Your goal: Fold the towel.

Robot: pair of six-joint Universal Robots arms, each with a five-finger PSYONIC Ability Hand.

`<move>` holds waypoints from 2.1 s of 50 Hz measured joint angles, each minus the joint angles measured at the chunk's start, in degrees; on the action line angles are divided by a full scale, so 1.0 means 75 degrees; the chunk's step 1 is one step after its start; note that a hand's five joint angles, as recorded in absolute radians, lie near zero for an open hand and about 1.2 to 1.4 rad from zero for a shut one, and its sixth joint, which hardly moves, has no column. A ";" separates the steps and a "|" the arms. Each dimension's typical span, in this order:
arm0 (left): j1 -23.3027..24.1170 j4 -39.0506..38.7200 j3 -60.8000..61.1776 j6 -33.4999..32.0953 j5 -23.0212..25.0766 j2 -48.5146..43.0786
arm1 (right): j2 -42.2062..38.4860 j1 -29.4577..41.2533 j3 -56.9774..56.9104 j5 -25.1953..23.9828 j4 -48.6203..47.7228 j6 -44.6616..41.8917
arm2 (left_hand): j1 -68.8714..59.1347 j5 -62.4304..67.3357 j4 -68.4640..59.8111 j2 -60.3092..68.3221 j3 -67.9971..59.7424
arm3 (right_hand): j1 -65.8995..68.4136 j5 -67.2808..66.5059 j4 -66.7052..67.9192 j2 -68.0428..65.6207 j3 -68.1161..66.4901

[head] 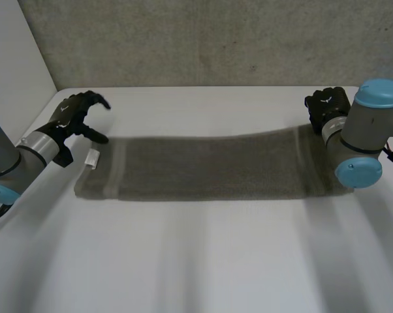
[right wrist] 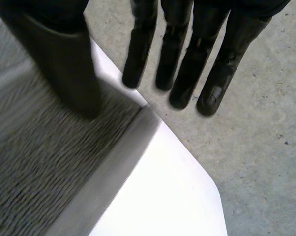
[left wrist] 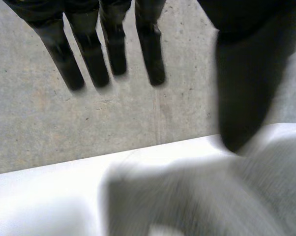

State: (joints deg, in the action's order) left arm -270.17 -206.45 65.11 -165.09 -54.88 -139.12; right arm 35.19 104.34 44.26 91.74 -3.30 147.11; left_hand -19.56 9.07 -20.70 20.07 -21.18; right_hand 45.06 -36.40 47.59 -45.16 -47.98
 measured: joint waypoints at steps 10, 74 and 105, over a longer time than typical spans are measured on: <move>0.0095 0.0731 0.0368 0.0002 -0.0013 0.0871 | 0.0670 0.0217 0.0225 0.0231 0.0150 0.0156 | 0.0657 -0.0761 0.0762 -0.0745 0.0869 | -0.4194 0.4398 -0.4346 0.4141 0.4492; 0.0163 -0.0443 0.4925 -0.1699 -0.1448 0.3650 | 0.2144 -0.1695 0.5540 -0.2087 -0.1330 -0.0444 | 0.0682 -0.0761 0.0790 -0.0777 0.0867 | 0.4012 -0.3970 0.3908 -0.4078 -0.3747; 0.0151 -0.0447 0.4923 -0.1667 -0.1478 0.3641 | 0.2459 0.2992 0.2832 -0.0069 -0.0600 -0.1340 | 0.0682 -0.0761 0.0793 -0.0777 0.0867 | 0.2237 -0.2142 0.2068 -0.2180 -0.2063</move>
State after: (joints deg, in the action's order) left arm -269.04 -209.80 102.03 -177.60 -65.96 -111.81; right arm 53.63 126.79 65.50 91.22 -7.80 137.07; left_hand -14.45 3.36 -14.75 14.25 -14.68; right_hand 61.84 -52.47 63.10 -61.51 -63.46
